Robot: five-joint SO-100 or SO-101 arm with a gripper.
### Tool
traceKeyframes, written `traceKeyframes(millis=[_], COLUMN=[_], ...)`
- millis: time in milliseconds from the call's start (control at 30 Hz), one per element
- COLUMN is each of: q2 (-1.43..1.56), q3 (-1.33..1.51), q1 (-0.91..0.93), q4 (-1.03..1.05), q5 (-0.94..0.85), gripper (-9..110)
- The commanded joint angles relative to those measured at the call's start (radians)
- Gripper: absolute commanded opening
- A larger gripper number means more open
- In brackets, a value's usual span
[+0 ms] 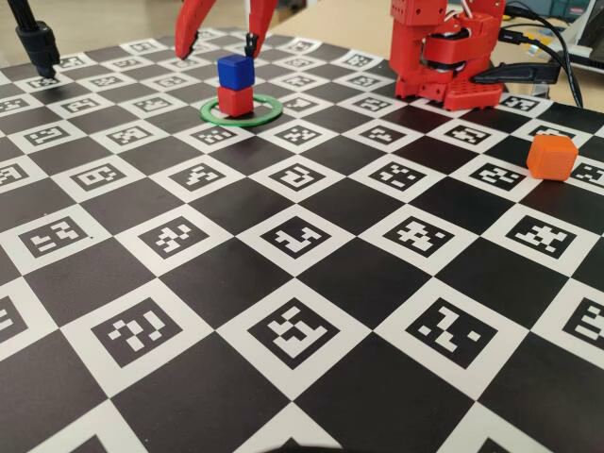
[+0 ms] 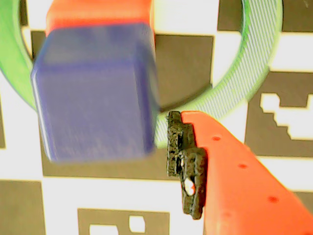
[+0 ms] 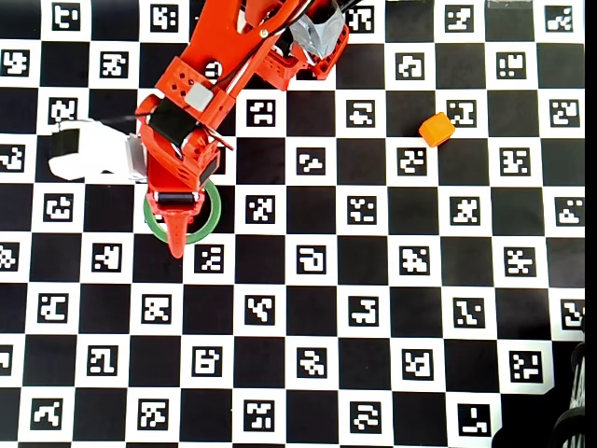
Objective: Grab the red cube then put it in the green circle then put the blue cube on top and finally the orange cube on top
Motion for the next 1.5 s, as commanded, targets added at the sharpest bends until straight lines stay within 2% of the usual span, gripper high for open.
traceKeyframes(millis=[0, 200, 433, 833, 1067, 1267, 1467], q2=[0.1, 0.101, 0.163, 0.199, 0.189, 0.176, 0.184], q3=[-0.123, -0.244, -0.276, -0.308, -0.325, -0.344, -0.278], q1=[-0.002, -0.055, -0.215, -0.603, -0.784, -0.922, -1.092], q4=[0.066, 0.224, 0.351, 0.485, 0.514, 0.489, 0.462], q5=[0.025, 0.143, 0.29, 0.776, 0.943, 1.178, 1.243], gripper=[50, 50, 50, 50, 49, 43, 43])
